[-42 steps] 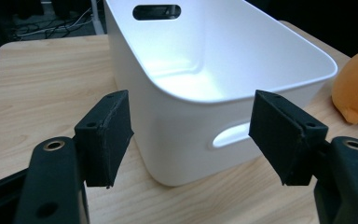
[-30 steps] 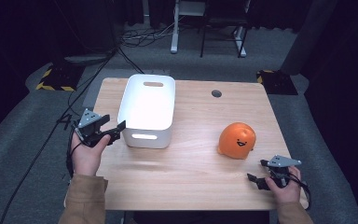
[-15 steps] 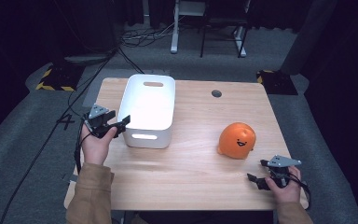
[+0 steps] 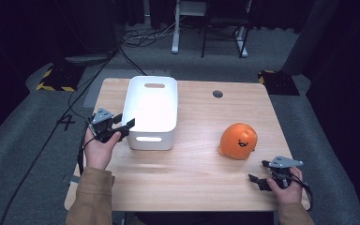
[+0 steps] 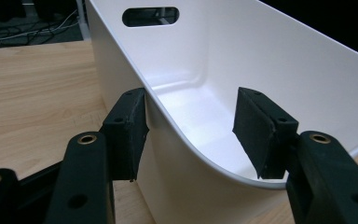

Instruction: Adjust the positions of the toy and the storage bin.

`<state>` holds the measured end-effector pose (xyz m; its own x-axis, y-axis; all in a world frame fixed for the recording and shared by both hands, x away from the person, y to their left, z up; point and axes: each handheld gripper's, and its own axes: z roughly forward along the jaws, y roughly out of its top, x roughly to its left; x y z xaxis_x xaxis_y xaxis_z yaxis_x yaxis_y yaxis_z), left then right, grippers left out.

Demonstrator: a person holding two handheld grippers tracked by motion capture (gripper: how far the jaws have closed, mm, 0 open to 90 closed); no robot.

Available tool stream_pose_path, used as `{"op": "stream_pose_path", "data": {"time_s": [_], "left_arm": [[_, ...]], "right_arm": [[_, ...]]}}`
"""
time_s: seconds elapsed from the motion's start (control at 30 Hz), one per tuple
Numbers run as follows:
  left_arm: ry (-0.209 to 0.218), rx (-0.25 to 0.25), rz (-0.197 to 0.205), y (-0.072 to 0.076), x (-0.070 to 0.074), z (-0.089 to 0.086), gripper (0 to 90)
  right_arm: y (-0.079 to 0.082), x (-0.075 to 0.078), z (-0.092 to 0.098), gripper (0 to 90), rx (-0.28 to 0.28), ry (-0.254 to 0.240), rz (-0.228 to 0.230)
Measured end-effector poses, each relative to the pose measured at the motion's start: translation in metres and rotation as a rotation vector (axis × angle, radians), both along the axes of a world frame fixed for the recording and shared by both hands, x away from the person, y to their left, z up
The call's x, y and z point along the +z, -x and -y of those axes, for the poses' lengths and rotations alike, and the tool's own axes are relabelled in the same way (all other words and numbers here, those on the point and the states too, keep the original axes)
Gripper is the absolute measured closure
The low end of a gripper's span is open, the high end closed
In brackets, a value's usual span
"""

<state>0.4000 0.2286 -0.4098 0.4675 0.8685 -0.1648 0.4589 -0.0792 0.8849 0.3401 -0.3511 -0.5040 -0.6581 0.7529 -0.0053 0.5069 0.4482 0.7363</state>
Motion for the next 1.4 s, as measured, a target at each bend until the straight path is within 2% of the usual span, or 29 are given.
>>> {"op": "stream_pose_path", "data": {"time_s": [0.07,0.17,0.43,0.5,0.67,0.77,0.87,0.9,0.93,1.07,1.27,1.4], "left_arm": [[-0.011,-0.018,-0.002,0.006,0.001,0.008,44.2],[-0.017,-0.019,-0.001,0.010,0.001,0.014,43.2],[-0.042,-0.080,-0.001,0.026,0.003,0.038,39.4],[-0.073,-0.105,-0.003,0.033,0.005,0.046,38.5],[-0.086,-0.128,-0.006,0.043,0.006,0.054,37.5],[-0.079,-0.142,-0.012,0.049,0.006,0.059,37.0],[-0.110,-0.162,-0.020,0.057,0.008,0.065,36.1],[-0.106,-0.163,-0.019,0.058,0.008,0.067,35.7],[-0.127,-0.181,-0.028,0.062,0.009,0.071,34.7],[-0.144,-0.188,-0.017,0.068,0.010,0.078,33.1],[-0.134,-0.195,-0.026,0.084,0.010,0.093,31.5],[-0.165,-0.222,-0.028,0.097,0.012,0.105,29.3]], "right_arm": [[0.000,0.000,0.000,12.2,0.000,0.000,0.000],[0.000,0.000,0.000,12.2,0.000,0.000,0.000],[0.000,0.000,0.000,12.3,-0.001,-0.002,-0.001],[0.000,0.000,0.000,12.3,0.001,-0.001,0.000],[-0.001,0.000,0.000,12.3,0.005,0.000,0.003],[-0.001,0.000,0.001,12.3,0.008,0.000,0.003],[-0.001,0.000,0.000,12.3,0.006,-0.006,0.003],[-0.001,0.000,0.000,12.3,0.009,-0.005,0.004],[-0.002,0.000,0.000,12.3,0.010,-0.005,0.004],[-0.002,0.000,0.000,12.3,0.012,-0.005,0.003],[-0.002,0.000,0.000,12.3,0.011,-0.005,0.003],[-0.002,0.000,0.000,12.3,0.011,-0.005,0.002]]}}
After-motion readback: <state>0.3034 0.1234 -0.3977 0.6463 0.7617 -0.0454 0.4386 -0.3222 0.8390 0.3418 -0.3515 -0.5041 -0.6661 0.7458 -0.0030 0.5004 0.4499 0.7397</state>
